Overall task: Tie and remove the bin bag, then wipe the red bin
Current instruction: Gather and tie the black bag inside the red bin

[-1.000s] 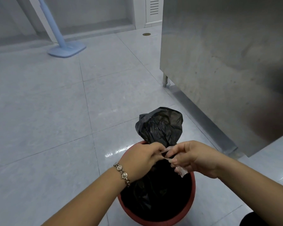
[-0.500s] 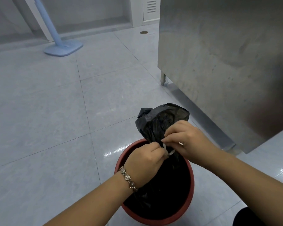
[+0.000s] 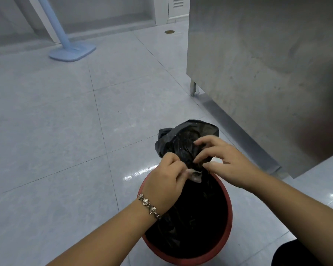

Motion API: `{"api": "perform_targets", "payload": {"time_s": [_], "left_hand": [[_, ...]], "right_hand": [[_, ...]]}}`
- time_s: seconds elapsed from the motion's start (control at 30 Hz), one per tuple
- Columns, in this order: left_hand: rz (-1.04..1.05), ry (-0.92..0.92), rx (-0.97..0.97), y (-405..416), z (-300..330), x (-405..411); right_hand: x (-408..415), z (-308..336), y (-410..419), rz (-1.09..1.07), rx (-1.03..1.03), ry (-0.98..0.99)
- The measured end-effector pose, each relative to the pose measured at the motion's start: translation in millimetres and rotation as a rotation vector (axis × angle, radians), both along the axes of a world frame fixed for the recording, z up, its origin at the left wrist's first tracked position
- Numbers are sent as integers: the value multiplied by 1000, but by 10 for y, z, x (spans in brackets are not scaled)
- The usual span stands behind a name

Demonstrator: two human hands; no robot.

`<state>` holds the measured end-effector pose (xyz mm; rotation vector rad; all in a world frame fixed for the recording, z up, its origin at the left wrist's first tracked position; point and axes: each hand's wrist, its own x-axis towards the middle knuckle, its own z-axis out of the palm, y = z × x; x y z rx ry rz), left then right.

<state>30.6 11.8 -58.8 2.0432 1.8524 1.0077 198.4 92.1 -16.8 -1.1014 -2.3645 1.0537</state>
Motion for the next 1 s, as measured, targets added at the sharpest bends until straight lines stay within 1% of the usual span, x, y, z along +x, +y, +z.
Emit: {"api": "perform_targets", "payload": {"time_s": [0.03, 0.07, 0.17, 0.23, 0.37, 0.4, 0.5, 0.6, 0.67, 0.73, 0.77, 0.9, 1.0], "left_hand": [[44, -93, -82, -2, -8, 4], [75, -174, -166, 0, -23, 7], [114, -351, -328, 7, -59, 18], [109, -443, -397, 14, -37, 21], [35, -687, -539, 8, 43, -2], [-6, -708, -583, -2, 67, -28], [-101, -670, -668, -27, 107, -170], [-13, -636, -582, -24, 117, -374], [51, -625, -536, -14, 104, -503], [100, -589, -543, -5, 63, -624], [117, -577, -562, -2, 40, -678], [119, -562, -640, -20, -55, -824], [151, -586, -641, -22, -94, -912]], "right_hand": [[22, 46, -56, -18, 52, 12], [35, 74, -120, -11, 104, -18], [-21, 22, -322, 43, 268, -247], [-81, -46, -370, 44, 304, -321], [-88, -148, -377, 44, 344, -274], [-76, -157, -394, 52, 350, -269], [-4, -186, -416, 74, 423, -275], [119, -206, -355, 40, 474, -274], [211, -262, -295, 28, 424, -363], [332, -351, -212, 24, 354, -512], [388, -392, -170, 18, 339, -556], [577, -514, -42, -3, 302, -628], [661, -543, 24, -12, 301, -675]]}}
